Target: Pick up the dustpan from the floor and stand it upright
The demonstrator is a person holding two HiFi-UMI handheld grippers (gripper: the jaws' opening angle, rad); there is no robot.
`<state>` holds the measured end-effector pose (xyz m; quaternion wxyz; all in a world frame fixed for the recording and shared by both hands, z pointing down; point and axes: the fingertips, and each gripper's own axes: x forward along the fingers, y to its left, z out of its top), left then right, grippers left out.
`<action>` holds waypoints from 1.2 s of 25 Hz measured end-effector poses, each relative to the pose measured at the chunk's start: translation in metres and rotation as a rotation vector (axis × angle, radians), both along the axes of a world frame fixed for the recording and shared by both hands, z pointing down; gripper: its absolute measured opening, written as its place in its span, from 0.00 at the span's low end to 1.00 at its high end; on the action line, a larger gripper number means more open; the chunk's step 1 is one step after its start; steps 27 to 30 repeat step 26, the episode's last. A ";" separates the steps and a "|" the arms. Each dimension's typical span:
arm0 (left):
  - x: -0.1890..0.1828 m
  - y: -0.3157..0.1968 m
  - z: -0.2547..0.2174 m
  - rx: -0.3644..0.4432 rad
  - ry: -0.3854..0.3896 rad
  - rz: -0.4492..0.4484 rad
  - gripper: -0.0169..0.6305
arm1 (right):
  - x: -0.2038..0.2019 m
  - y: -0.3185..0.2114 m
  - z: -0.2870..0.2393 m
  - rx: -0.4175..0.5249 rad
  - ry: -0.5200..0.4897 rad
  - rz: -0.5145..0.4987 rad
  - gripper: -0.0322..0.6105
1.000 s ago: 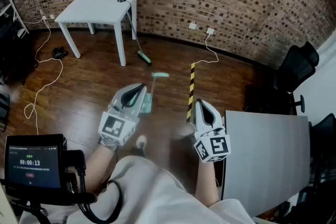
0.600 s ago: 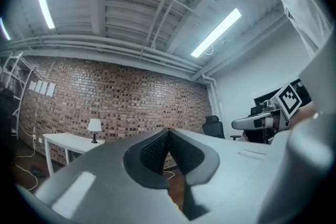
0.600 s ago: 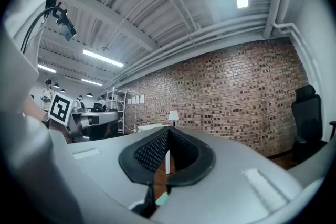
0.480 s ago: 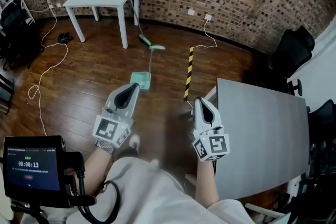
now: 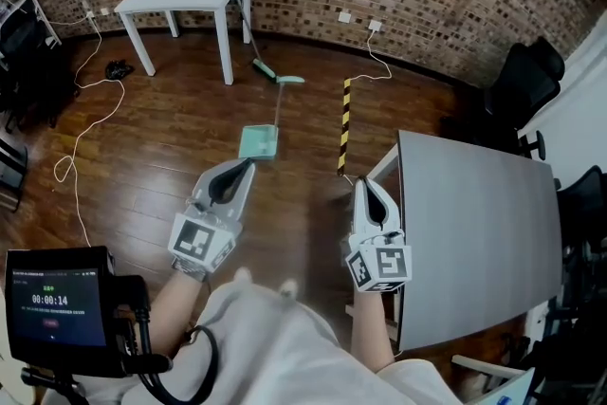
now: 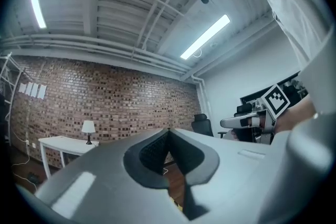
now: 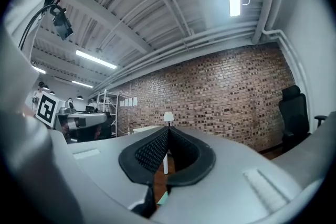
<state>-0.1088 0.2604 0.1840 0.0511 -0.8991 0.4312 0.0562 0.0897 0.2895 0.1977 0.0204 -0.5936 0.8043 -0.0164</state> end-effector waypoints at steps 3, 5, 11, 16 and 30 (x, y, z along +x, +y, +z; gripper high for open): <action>-0.010 -0.002 -0.003 0.006 0.005 0.007 0.03 | -0.020 -0.004 -0.004 -0.004 -0.001 -0.015 0.07; -0.012 0.000 -0.003 0.010 0.000 0.016 0.03 | -0.029 -0.006 -0.005 -0.003 0.004 -0.021 0.07; -0.013 -0.005 -0.002 0.004 -0.002 0.028 0.03 | -0.034 -0.016 -0.010 0.012 0.036 -0.022 0.07; -0.008 -0.007 -0.006 -0.009 0.006 0.036 0.03 | -0.031 -0.019 -0.009 0.018 0.047 -0.018 0.07; -0.011 -0.008 0.003 0.003 -0.011 0.045 0.03 | -0.035 -0.015 -0.003 0.015 0.034 -0.001 0.07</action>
